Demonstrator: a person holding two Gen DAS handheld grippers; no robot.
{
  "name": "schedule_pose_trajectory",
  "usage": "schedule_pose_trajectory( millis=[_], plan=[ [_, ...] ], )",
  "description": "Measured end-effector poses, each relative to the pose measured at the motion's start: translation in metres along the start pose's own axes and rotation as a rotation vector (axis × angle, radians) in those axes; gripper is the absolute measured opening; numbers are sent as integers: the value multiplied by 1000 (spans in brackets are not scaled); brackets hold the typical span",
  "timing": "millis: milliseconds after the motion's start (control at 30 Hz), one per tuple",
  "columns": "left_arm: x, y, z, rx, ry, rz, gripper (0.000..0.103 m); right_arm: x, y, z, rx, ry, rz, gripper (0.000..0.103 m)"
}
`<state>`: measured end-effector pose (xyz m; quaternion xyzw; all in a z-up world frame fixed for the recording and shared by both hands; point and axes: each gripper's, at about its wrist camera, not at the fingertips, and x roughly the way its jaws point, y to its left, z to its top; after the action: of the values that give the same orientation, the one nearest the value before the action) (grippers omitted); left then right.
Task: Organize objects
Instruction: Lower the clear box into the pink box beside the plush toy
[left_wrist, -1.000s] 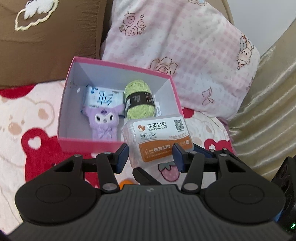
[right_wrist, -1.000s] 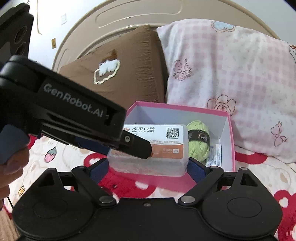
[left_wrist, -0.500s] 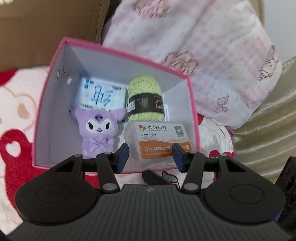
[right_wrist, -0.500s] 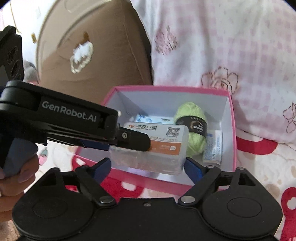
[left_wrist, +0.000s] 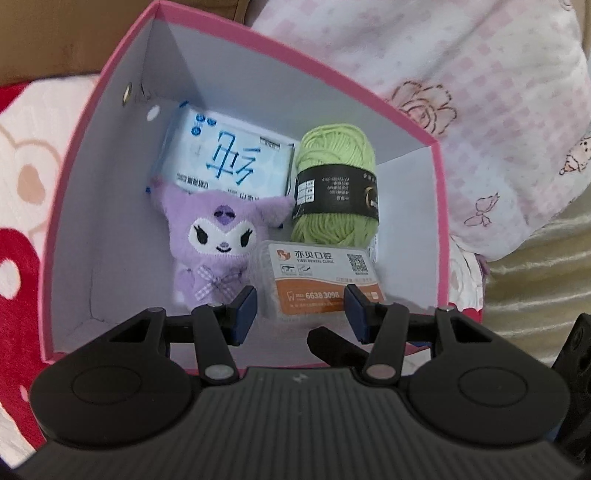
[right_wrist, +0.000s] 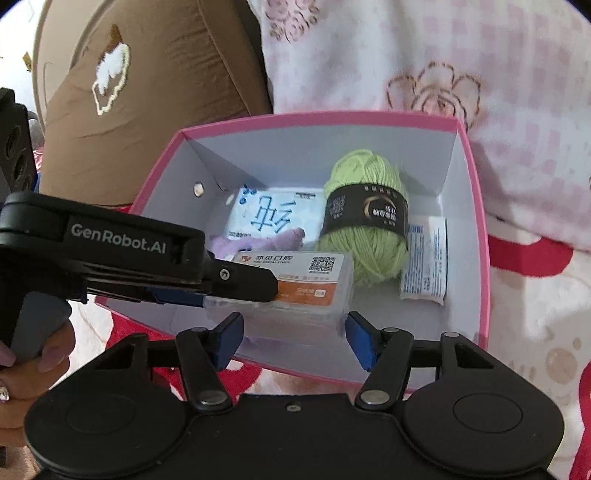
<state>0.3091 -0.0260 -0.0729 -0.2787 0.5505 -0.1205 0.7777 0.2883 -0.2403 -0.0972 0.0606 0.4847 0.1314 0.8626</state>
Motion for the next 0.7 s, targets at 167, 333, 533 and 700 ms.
schedule_pose_trajectory(
  millis=[167, 333, 533, 700],
  plan=[
    [16, -4, 0, -4, 13, 22, 51, 10, -6, 3, 16, 47, -27, 66],
    [27, 1, 3, -30, 23, 16, 51, 18, -10, 8, 17, 77, -56, 66],
    [32, 12, 2, -57, 26, 8, 50, 28, -14, 11, 16, 101, -21, 66],
    [27, 9, -11, -8, -12, 8, 43, 33, -17, 11, 14, 102, -23, 66]
  ],
)
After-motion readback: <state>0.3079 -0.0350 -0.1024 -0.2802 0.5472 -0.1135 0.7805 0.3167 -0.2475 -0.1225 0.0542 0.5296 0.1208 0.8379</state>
